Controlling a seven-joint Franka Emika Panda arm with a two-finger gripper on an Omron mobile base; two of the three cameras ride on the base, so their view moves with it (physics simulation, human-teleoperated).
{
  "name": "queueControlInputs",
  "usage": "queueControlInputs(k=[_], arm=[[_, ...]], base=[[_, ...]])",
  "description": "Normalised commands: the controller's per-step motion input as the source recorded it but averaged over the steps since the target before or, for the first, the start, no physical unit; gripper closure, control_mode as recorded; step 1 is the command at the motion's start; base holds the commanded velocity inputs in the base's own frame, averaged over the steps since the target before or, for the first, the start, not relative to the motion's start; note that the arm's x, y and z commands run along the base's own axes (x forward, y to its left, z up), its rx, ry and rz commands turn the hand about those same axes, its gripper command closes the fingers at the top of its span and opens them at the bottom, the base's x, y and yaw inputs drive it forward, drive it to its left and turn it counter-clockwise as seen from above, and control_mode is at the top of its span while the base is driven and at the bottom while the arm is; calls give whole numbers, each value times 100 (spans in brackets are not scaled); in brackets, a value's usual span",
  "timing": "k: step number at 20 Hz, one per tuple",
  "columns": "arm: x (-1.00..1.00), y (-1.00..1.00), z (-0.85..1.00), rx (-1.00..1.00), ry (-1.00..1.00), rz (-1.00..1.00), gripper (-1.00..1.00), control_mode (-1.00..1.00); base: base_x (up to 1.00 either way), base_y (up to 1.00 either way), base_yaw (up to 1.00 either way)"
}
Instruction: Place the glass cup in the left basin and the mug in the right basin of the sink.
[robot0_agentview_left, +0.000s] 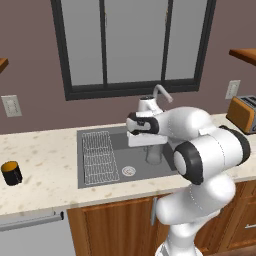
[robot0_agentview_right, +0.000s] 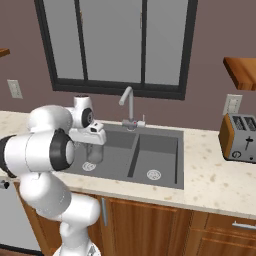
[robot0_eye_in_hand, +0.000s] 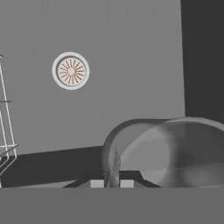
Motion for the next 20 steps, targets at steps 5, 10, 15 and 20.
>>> queueControlInputs(k=[5, 10, 15, 20], arm=[[32, 4, -26, -1, 7, 0, 100, -100], [31, 5, -27, -1, 2, 0, 100, -100], [18, 5, -33, 0, 0, 1, 100, -100], [12, 4, -32, 0, 0, 0, 100, -100]], base=[[0, 0, 0], [0, 0, 0], [0, 0, 0], [0, 0, 0]])
